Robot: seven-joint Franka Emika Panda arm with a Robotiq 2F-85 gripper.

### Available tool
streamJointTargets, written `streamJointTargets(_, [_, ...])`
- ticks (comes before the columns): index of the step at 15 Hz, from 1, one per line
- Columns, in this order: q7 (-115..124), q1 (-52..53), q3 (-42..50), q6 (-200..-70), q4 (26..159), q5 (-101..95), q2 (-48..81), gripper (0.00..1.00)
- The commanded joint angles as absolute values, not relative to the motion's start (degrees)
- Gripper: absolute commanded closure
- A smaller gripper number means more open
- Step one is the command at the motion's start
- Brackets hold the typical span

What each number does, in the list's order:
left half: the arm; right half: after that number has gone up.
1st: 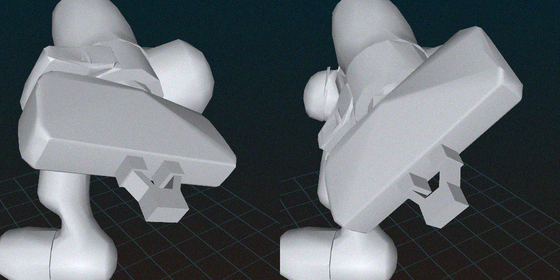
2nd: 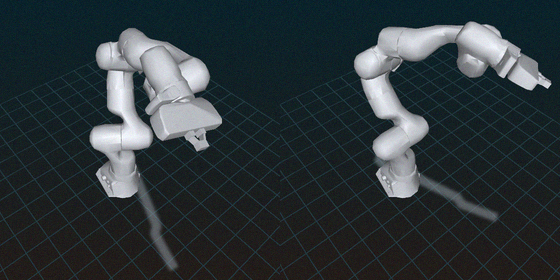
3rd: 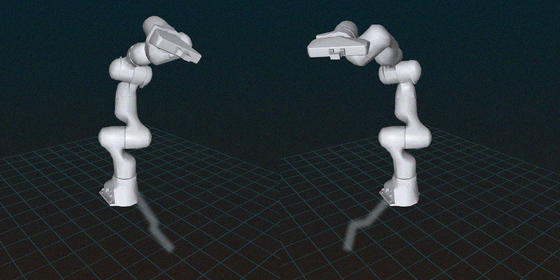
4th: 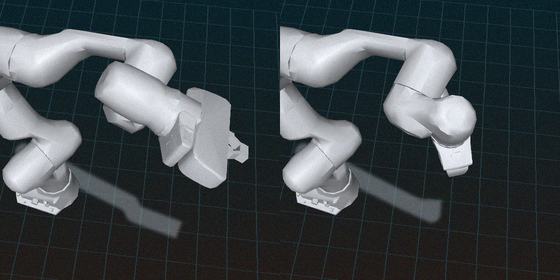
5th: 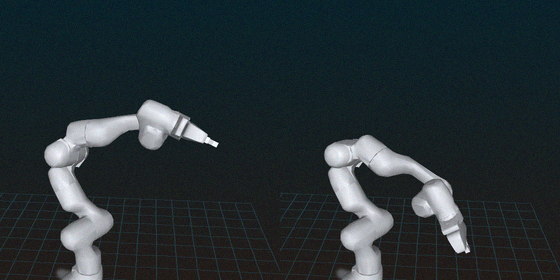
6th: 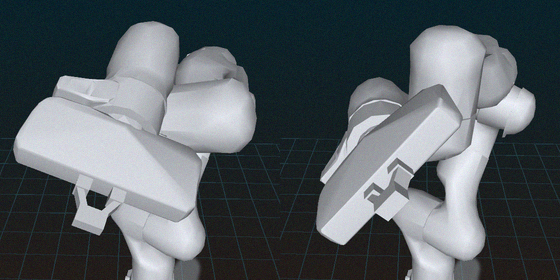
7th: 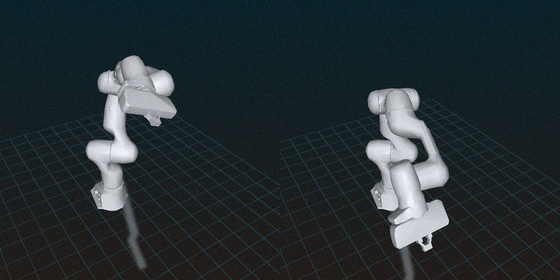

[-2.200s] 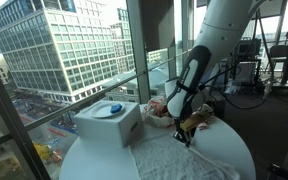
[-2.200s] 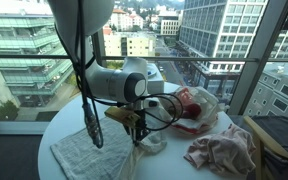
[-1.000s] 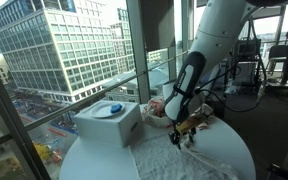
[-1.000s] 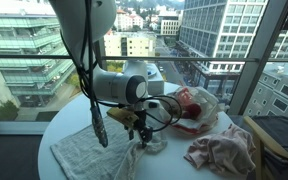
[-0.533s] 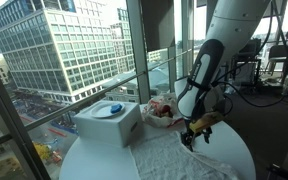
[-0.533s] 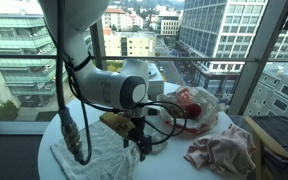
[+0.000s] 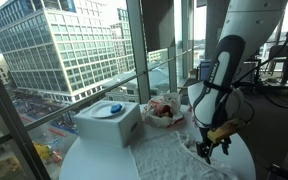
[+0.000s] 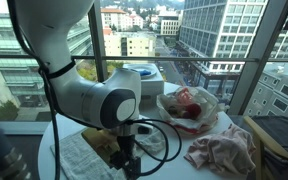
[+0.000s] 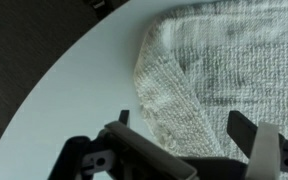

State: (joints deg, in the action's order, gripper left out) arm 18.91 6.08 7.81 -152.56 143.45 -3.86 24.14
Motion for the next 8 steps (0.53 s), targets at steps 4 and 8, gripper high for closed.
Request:
streamJointTargets(4, [14.34, 2.49, 6.59, -160.14, 148.06, -1.89, 23.81, 0.0])
streamJointTargets(8, [8.73, -1.8, 3.65, -161.54, 148.41, 1.43, 24.98, 0.0])
